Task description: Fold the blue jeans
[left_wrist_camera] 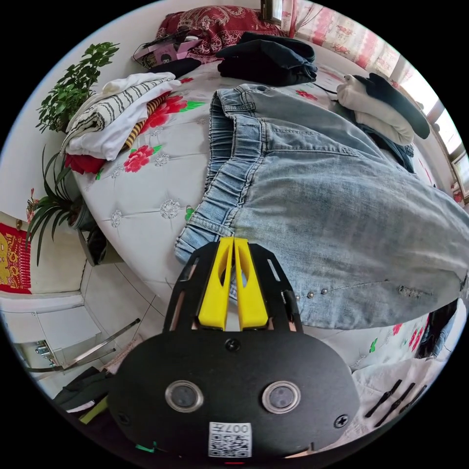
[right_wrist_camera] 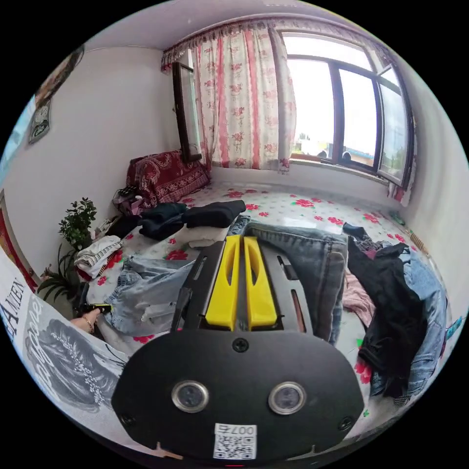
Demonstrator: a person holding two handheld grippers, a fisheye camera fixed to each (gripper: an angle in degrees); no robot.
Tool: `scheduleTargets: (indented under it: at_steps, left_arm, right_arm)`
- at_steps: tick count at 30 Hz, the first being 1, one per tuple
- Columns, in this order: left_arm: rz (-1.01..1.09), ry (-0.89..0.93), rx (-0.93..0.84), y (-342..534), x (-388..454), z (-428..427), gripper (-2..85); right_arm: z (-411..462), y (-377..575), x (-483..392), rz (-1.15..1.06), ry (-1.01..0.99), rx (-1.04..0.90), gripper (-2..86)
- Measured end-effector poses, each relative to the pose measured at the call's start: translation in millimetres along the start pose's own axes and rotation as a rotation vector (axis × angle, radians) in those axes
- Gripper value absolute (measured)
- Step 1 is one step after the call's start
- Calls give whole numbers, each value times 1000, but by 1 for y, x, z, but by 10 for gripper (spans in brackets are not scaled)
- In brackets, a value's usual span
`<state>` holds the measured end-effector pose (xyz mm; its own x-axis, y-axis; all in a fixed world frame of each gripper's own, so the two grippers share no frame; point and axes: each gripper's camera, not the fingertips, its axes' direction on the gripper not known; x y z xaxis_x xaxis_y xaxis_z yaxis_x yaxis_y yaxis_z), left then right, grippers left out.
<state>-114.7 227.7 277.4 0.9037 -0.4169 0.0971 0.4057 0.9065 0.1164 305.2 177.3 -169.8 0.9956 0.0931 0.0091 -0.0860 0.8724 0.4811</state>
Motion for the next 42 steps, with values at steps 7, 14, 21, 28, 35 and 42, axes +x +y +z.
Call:
scheduleTargets:
  at_steps: [7, 14, 21, 28, 35, 42]
  left_arm:
    - [54, 34, 34, 1, -16, -21, -4]
    - [-168, 154, 131, 50, -68, -49, 83]
    - [-154, 72, -19, 22, -40, -22, 87]
    - [-48, -4, -134, 0, -26, -27, 49]
    - [85, -16, -188, 49, -25, -42, 43]
    - [19, 119, -114, 91, -58, -66, 67]
  right_arm:
    - [157, 62, 113, 312, 12, -486, 62]
    - [147, 177, 183, 555, -26, -468, 80]
    - [193, 188, 236, 656, 36, -514, 81]
    - [212, 183, 244, 688, -10, -554, 36]
    - [88, 244, 240, 525, 173, -622, 20]
    - [-10, 307, 246, 734, 329, -480, 41]
